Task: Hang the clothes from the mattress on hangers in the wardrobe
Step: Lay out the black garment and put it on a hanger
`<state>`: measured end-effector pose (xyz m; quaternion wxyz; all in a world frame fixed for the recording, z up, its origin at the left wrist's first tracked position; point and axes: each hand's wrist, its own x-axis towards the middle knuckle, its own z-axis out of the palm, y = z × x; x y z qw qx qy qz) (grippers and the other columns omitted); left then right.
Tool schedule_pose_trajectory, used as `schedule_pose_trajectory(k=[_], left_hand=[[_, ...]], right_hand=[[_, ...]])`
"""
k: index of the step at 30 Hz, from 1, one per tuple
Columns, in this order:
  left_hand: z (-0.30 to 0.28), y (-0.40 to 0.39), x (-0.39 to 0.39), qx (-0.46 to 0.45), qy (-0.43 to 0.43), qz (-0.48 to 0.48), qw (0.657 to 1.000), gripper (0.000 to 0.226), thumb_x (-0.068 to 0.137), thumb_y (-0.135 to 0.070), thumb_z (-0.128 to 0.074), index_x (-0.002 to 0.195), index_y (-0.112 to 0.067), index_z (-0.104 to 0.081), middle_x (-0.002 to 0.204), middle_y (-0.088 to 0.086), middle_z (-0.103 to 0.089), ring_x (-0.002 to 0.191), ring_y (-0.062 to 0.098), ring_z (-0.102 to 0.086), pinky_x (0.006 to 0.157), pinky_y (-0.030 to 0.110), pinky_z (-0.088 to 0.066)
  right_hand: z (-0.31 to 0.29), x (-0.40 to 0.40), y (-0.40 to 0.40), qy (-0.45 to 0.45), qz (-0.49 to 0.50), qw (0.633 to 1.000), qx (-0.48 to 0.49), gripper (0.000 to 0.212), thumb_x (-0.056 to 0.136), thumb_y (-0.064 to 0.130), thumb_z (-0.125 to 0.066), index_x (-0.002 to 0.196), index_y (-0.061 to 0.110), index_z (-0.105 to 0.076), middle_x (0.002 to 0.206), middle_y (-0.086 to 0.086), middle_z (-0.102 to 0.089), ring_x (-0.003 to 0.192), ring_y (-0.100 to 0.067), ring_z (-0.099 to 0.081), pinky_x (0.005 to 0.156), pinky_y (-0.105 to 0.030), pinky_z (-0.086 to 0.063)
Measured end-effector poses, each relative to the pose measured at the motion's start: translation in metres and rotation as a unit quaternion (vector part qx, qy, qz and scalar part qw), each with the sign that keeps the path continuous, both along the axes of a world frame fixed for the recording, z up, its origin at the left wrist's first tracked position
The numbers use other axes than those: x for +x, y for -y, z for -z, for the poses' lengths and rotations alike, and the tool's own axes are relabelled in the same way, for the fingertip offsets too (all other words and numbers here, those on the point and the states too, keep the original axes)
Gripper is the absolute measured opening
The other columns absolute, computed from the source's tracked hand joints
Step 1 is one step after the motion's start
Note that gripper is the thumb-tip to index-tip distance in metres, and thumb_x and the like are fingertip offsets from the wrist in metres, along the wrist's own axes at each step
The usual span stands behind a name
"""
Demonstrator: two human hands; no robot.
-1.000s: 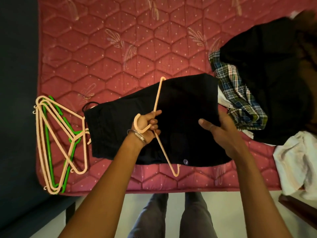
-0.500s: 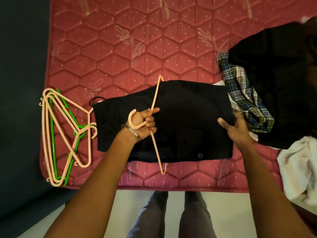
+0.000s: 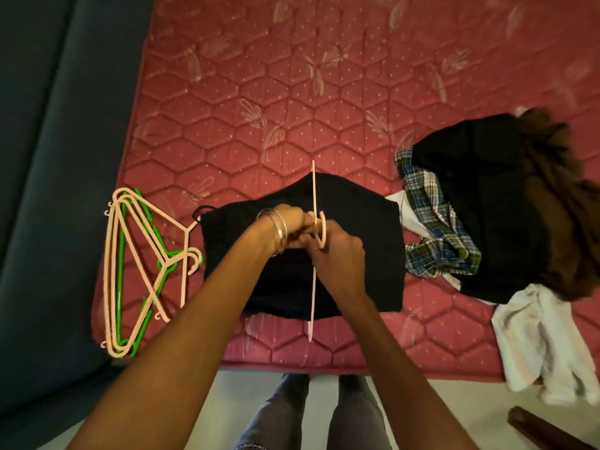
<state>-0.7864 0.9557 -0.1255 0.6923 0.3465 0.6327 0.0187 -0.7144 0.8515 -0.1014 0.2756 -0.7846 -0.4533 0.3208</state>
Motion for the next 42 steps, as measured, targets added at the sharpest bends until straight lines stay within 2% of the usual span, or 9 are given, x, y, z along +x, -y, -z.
schedule_pose_trajectory(k=[3,8,14,19,23,28,36,39,42], left_hand=[[-0.034,-0.005,-0.015,0.045,0.023,0.044,0.998,0.022,0.096,-0.012,-0.048,0.082,-0.014,-0.064,0.053,-0.006,-0.061,0.047,0.004,-0.055,0.069,0.027,-0.051],[-0.066,-0.007,-0.044,0.204,-0.035,0.030,0.978,0.028,0.092,-0.001,-0.050,0.118,-0.004,-0.060,0.093,0.015,-0.062,0.070,0.014,-0.052,0.052,0.013,-0.043],[-0.096,-0.004,-0.078,0.440,-0.227,0.064,0.866,0.107,0.059,-0.026,-0.088,0.143,-0.006,-0.026,0.153,0.016,-0.012,0.141,0.032,-0.015,0.116,0.035,-0.015],[-0.130,0.003,-0.099,0.503,0.011,-0.133,0.854,0.121,0.040,-0.020,-0.091,0.134,-0.006,-0.017,0.138,0.008,-0.031,0.127,0.015,-0.035,0.103,0.007,-0.027],[-0.168,0.015,-0.100,0.501,0.036,-0.069,0.862,0.082,0.060,0.002,-0.085,0.129,-0.005,-0.043,0.117,-0.001,-0.055,0.106,0.000,-0.053,0.085,0.003,-0.040],[-0.188,0.059,-0.064,0.444,0.024,-0.221,0.868,0.016,0.083,-0.004,-0.068,0.070,-0.011,-0.060,0.055,-0.019,-0.059,0.050,-0.011,-0.051,0.061,0.023,-0.044],[-0.239,0.122,-0.064,0.421,0.013,-0.244,0.874,0.016,0.086,-0.014,-0.068,0.098,-0.005,-0.062,0.082,-0.002,-0.061,0.082,0.016,-0.059,0.059,0.010,-0.048],[-0.275,0.160,-0.101,0.532,0.028,-0.269,0.802,0.065,0.079,-0.024,-0.073,0.134,-0.014,-0.041,0.109,0.009,-0.055,0.101,0.016,-0.053,0.085,0.018,-0.047],[-0.326,0.202,-0.134,0.694,-0.174,-0.316,0.624,0.063,0.078,-0.048,-0.065,0.132,-0.020,-0.048,0.115,0.007,-0.058,0.105,0.017,-0.056,0.094,0.030,-0.044]], right_hand=[[-0.021,0.005,-0.014,0.062,-0.066,0.996,0.000,0.011,0.087,0.015,-0.058,0.089,0.011,-0.069,0.080,-0.014,-0.070,0.078,-0.036,-0.065,0.071,-0.041,-0.053],[-0.095,0.033,-0.017,-0.061,-0.092,0.992,0.061,0.026,0.085,0.015,-0.066,0.063,0.029,-0.061,0.057,0.004,-0.066,0.060,-0.015,-0.068,0.066,-0.046,-0.056],[-0.207,0.059,-0.024,-0.144,-0.269,0.949,0.086,0.012,0.086,0.002,-0.067,0.080,0.013,-0.067,0.062,-0.015,-0.064,0.053,-0.019,-0.062,0.058,-0.030,-0.052],[-0.275,0.103,-0.038,-0.198,-0.349,0.909,0.110,0.008,0.082,0.001,-0.065,0.081,-0.007,-0.065,0.062,-0.024,-0.059,0.053,-0.025,-0.056,0.054,-0.034,-0.049],[-0.306,0.122,-0.055,-0.196,-0.317,0.908,0.191,0.015,0.090,-0.006,-0.056,0.078,-0.001,-0.063,0.054,-0.010,-0.058,0.046,-0.015,-0.054,0.052,-0.032,-0.051],[-0.327,0.127,-0.060,-0.294,-0.223,0.884,0.288,0.015,0.093,-0.001,-0.054,0.080,0.002,-0.061,0.048,-0.004,-0.046,0.043,-0.016,-0.042,0.046,-0.028,-0.043],[-0.363,0.114,-0.037,-0.296,-0.273,0.850,0.339,0.015,0.094,0.013,-0.057,0.081,0.010,-0.064,0.050,0.005,-0.046,0.046,-0.016,-0.037,0.044,-0.022,-0.032],[-0.392,0.084,-0.027,-0.290,-0.344,0.826,0.338,0.015,0.094,0.011,-0.057,0.081,0.007,-0.063,0.047,0.005,-0.045,0.042,-0.014,-0.036,0.042,-0.022,-0.031],[-0.424,0.034,-0.010,-0.293,-0.439,0.773,0.350,0.015,0.094,0.006,-0.056,0.080,0.008,-0.062,0.045,0.002,-0.043,0.038,-0.014,-0.033,0.041,-0.020,-0.030]])
